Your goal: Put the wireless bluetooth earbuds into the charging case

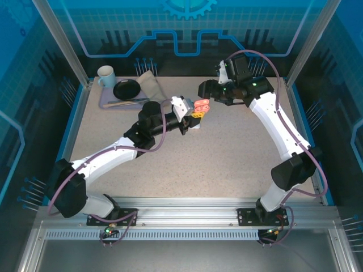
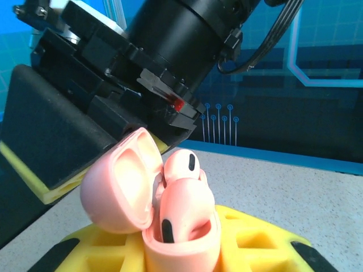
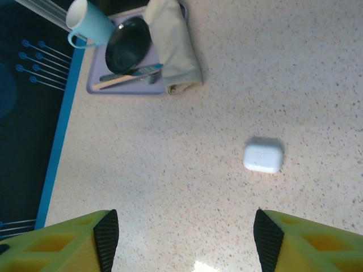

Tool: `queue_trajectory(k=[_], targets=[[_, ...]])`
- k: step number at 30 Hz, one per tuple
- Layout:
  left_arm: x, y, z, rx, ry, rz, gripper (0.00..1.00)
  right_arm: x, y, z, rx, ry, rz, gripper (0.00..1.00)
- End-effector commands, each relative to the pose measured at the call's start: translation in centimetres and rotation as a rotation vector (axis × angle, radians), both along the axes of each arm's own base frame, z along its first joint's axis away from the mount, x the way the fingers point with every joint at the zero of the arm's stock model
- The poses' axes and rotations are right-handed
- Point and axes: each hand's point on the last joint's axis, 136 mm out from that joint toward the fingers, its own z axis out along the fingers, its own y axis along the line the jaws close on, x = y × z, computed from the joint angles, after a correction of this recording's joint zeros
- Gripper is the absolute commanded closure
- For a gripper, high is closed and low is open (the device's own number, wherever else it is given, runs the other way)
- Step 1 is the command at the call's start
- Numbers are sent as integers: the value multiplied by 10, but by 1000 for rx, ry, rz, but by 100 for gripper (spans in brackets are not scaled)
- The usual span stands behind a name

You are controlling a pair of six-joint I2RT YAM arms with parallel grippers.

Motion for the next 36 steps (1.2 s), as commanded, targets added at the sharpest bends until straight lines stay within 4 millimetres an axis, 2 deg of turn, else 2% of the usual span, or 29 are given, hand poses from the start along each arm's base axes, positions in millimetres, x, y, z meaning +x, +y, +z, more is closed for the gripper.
queue_trajectory(k=[1,6,8,11,14,18,24,26,30,36], targets=[[10,1,-1,-2,-4,12,100,-33,3,13,-15,-1,64,36],[26,7,-5,-44,52,46,100,-67,-2,15,-36,-23,74,37],[31,9,-3,-75,72,56,100,-78,-6,6,-29,-1,62,37],[39,11,-12,-82,140,75,100,-82,-28,-2,-35,-20,-46,35],[41,8,-32,-92,275,77,100,-79,-56,-15,-4,-4,-168,33],[46,3,-85,-108,600,115,100,-78,-83,-57,-16,68,-287,32],[38,-12,-173,-125,1047,156,100,-86,-101,-112,-57,144,-361,30],[35,-14,-196,-136,1150,182,100,-89,-105,-125,-77,162,-373,30],[28,-11,-239,-131,1340,257,99,-95,-113,-142,-108,192,-395,29],[13,-3,-290,-69,1554,373,94,-93,-118,-149,-125,200,-407,29]])
